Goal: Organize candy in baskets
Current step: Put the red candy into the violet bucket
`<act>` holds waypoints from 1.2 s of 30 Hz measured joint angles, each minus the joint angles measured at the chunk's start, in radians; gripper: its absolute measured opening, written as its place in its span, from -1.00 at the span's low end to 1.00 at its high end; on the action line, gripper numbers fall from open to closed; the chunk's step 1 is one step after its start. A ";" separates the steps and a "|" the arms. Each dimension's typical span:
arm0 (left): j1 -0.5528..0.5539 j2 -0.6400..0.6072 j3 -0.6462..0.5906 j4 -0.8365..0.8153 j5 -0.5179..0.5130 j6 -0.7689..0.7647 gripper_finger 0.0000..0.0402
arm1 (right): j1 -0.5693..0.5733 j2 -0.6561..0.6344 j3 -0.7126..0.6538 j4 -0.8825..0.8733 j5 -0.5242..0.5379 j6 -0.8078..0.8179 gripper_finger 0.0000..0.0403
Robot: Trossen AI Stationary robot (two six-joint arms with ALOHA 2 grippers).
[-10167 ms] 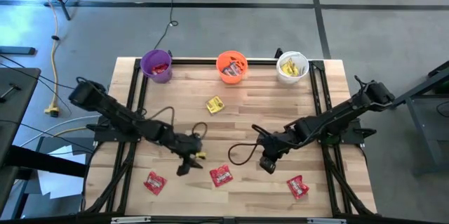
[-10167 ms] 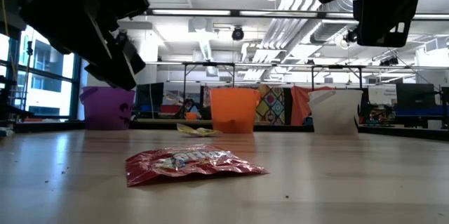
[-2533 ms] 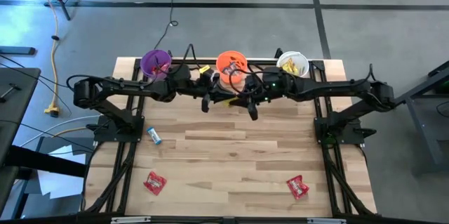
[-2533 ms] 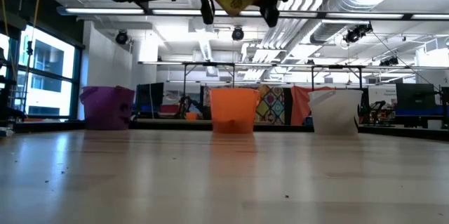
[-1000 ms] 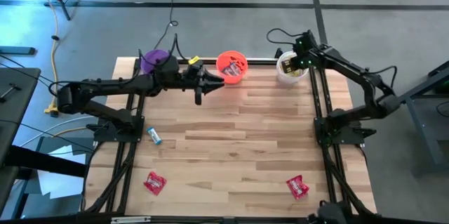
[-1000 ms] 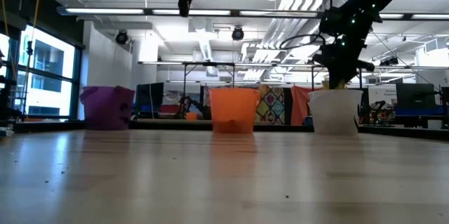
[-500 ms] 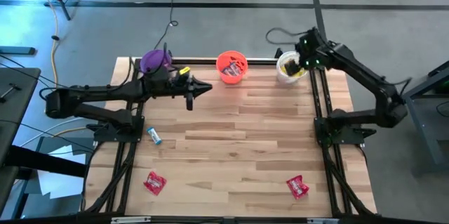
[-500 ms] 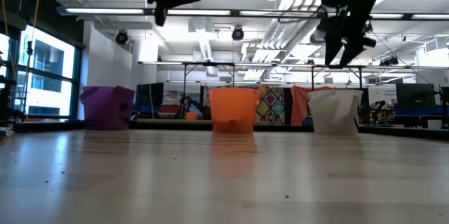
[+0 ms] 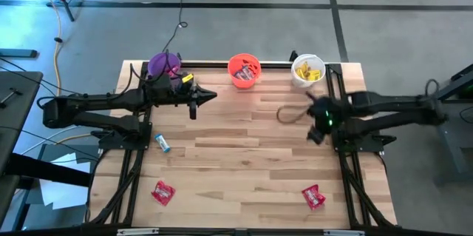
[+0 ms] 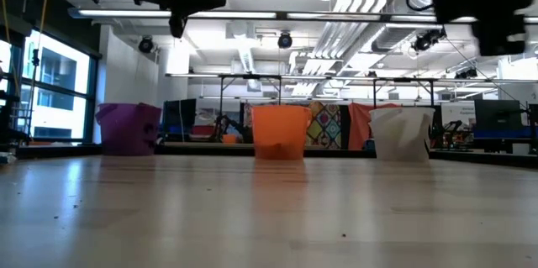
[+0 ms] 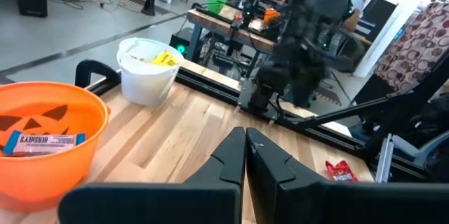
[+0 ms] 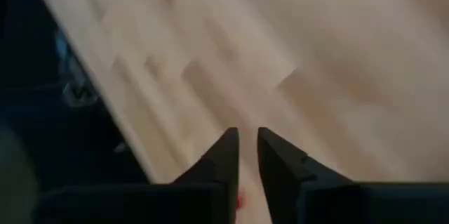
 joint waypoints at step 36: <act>-0.010 0.000 0.000 -0.028 0.076 -0.110 -1.00 | 0.689 0.495 -0.416 0.911 -0.178 0.547 0.10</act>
